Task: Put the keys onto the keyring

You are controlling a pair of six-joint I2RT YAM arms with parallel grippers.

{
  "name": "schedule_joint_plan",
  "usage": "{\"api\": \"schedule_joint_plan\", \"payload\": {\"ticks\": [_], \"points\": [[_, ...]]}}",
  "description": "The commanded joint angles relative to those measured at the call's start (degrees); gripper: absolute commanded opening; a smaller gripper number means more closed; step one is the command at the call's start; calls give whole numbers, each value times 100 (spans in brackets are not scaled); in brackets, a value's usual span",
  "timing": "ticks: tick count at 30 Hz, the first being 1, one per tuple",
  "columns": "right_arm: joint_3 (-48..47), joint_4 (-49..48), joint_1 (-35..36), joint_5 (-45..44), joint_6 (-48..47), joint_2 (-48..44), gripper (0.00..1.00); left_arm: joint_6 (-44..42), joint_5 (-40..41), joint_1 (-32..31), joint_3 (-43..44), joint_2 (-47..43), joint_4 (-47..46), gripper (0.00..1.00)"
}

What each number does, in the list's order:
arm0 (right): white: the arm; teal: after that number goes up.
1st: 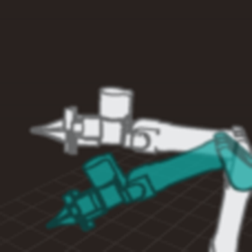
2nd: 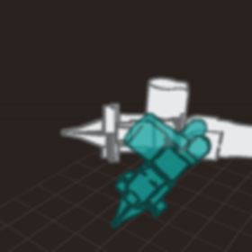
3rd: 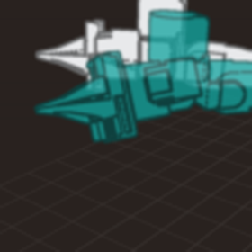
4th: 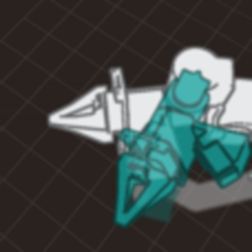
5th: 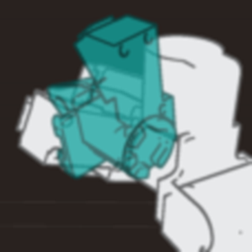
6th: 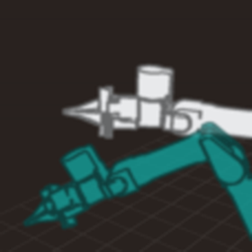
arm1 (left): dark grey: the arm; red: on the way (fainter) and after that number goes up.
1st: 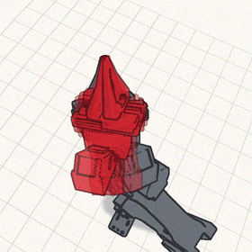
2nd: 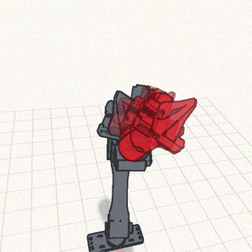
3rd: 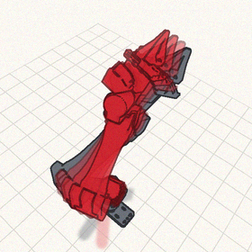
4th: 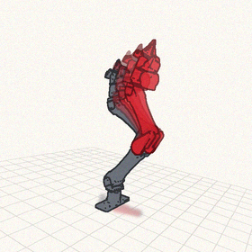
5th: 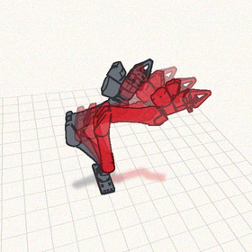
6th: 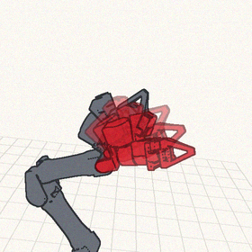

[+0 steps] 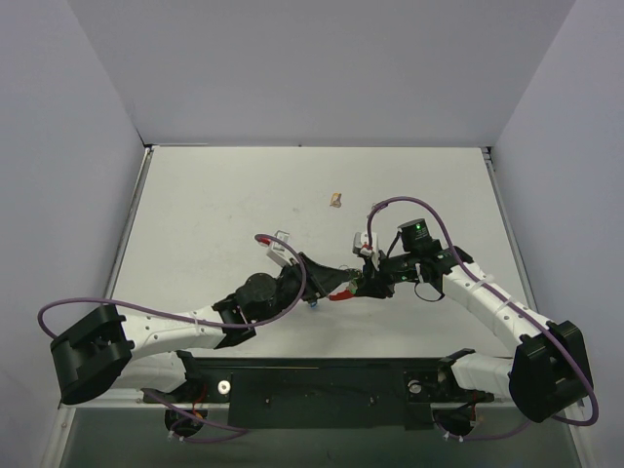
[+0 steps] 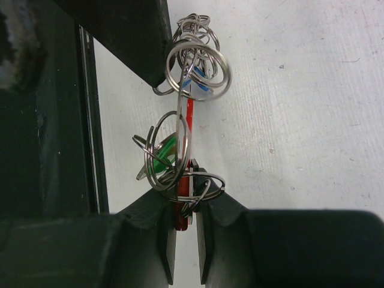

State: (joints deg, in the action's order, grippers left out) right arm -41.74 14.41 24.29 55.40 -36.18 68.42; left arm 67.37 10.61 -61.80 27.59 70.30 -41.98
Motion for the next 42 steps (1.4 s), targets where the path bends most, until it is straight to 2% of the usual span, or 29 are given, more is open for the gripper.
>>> {"api": "schedule_joint_plan", "payload": {"ticks": [1, 8, 15, 22, 31, 42], "points": [[-98, 0, -39, 393, -64, -39, 0, 276, 257, -7, 106, -70, 4, 58], [-115, 17, -39, 411, -73, -40, 0, 382, 380, 1, 115, -139, 163, 52], [-115, 79, -39, 411, -152, -48, 0, 119, 468, 63, 97, -491, 427, 51], [-133, 211, -4, 384, -328, -22, 0, -268, 424, 317, 202, -1009, 1164, 54], [-142, 255, 5, 375, -372, -13, 0, -374, -1034, 1126, 606, -483, 1385, 59], [-142, 272, 5, 358, -398, -13, 0, -198, -1984, 1170, 976, 264, 1192, 57]]}}
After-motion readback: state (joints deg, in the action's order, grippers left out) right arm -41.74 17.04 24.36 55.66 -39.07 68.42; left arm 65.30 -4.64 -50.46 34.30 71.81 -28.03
